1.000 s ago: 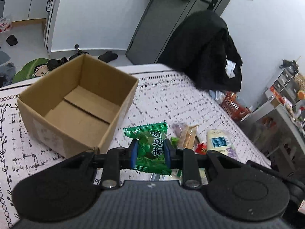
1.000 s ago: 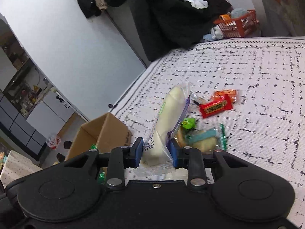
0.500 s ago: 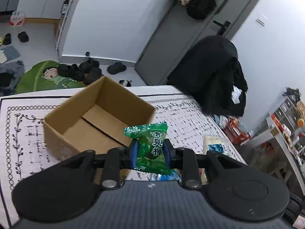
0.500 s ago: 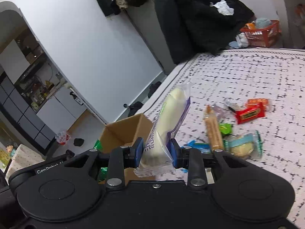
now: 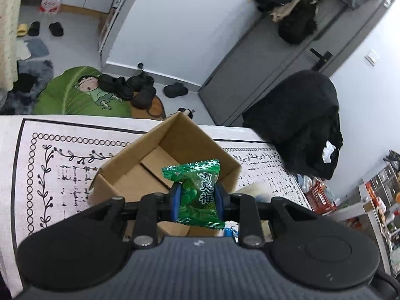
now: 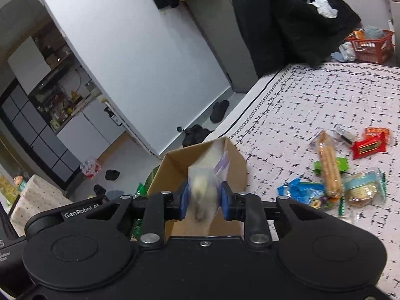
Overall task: Organize snacks
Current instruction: 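Carry the green packet with the left tool while the right tool carries the bread bag over the box, then open the left tool over the box while the right tool drops the bread bag in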
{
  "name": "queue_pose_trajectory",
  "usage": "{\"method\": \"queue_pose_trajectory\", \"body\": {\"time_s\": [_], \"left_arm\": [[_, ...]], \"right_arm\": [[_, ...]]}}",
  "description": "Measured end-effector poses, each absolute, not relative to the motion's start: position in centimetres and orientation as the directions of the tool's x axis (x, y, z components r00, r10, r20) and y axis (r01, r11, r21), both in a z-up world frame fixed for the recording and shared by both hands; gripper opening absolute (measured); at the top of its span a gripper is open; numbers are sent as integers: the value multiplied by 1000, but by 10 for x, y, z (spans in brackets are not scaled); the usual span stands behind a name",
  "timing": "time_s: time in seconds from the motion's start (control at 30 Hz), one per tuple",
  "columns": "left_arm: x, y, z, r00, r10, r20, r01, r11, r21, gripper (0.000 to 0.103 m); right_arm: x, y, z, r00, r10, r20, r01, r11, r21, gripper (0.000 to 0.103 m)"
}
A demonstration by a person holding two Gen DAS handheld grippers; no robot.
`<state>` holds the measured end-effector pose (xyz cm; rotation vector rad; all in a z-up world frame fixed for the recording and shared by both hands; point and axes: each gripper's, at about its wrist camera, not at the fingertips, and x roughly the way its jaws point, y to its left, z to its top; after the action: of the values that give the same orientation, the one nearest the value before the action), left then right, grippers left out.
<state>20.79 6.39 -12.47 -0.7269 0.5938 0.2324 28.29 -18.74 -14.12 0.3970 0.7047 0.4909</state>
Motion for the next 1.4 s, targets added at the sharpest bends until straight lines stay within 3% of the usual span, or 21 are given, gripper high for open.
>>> {"method": "queue_pose_trajectory", "body": {"time_s": [0.6,0.73,0.8,0.97,1.03,1.17,1.33,1.4], "left_arm": [[216,94,-160,743,-22,-669,-505,638,-582,30],[216,97,-161,744,-33,-668,-507,624,-595,33],[215,99,-161,742,-35,-669,-511,616,-599,40],[214,97,-155,747,-21,-665,-509,626,-591,54],[215,93,-152,744,-19,-668,-505,640,-580,59],[214,82,-143,737,4,-676,-504,670,-545,80],[214,72,-141,732,-6,-681,-488,694,-530,82],[215,67,-139,725,-1,-688,-479,717,-506,89]], "right_arm": [[285,-146,-138,668,533,-519,-300,831,468,23],[288,-140,-143,664,504,-552,-264,849,457,37],[285,-140,-142,676,493,-548,-259,855,448,57],[278,-149,-136,703,446,-554,-225,879,421,89],[276,-159,-135,716,419,-558,-200,890,411,93],[273,-178,-136,730,362,-580,-145,911,385,102],[272,-204,-141,730,312,-608,-80,923,377,103],[272,-216,-144,720,326,-613,-72,913,401,103]]}}
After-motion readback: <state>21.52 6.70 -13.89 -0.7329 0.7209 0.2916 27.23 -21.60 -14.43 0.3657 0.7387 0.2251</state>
